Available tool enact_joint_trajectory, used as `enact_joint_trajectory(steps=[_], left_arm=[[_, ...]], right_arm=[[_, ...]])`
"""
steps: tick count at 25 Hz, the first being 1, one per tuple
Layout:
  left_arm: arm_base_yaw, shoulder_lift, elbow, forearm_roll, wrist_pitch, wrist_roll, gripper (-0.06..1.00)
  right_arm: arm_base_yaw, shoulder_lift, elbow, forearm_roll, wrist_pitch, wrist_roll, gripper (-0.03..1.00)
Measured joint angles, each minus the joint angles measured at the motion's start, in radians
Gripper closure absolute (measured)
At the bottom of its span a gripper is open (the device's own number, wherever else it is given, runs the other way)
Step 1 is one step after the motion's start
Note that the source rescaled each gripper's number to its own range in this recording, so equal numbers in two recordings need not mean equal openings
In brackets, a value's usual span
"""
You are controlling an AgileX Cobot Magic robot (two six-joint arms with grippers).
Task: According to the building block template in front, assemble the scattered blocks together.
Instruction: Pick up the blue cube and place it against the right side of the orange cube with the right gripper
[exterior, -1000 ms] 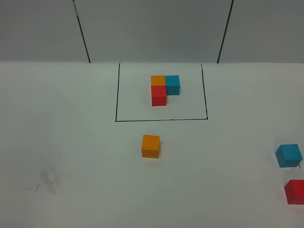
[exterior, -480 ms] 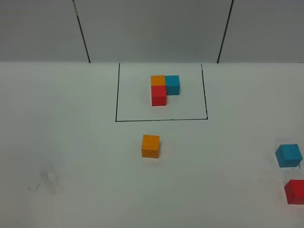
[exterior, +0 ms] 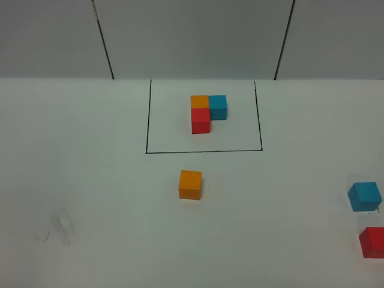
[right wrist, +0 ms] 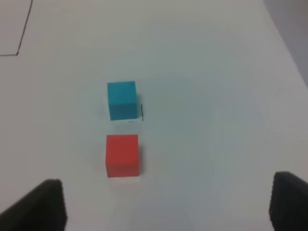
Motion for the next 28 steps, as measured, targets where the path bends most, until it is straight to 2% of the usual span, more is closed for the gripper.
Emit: enact_joint_trajectory(steps=[4,8,20,28], left_arm=[[0.0,0.0,0.0,0.0,0.0,-0.002,0.3],[0.0,0.0,0.0,0.0,-0.001,-0.003,0.3],[0.0,0.0,0.0,0.0,-0.001,-0.003,0.3],[0.0,0.0,0.0,0.0,-0.001,-0.003,0.3]], right_arm=[[0.0,0.165,-0.083,0.001,-0.078,0.0,0.12],[0.0,0.342,-0.145,0.0,-0.116,0.0,0.11],[0.0,0.797,-0.175,-0.002,-0.327,0.0,0.13],[0.0,1.124,-0.317,0.008,-0.357,0.008,0.13]])
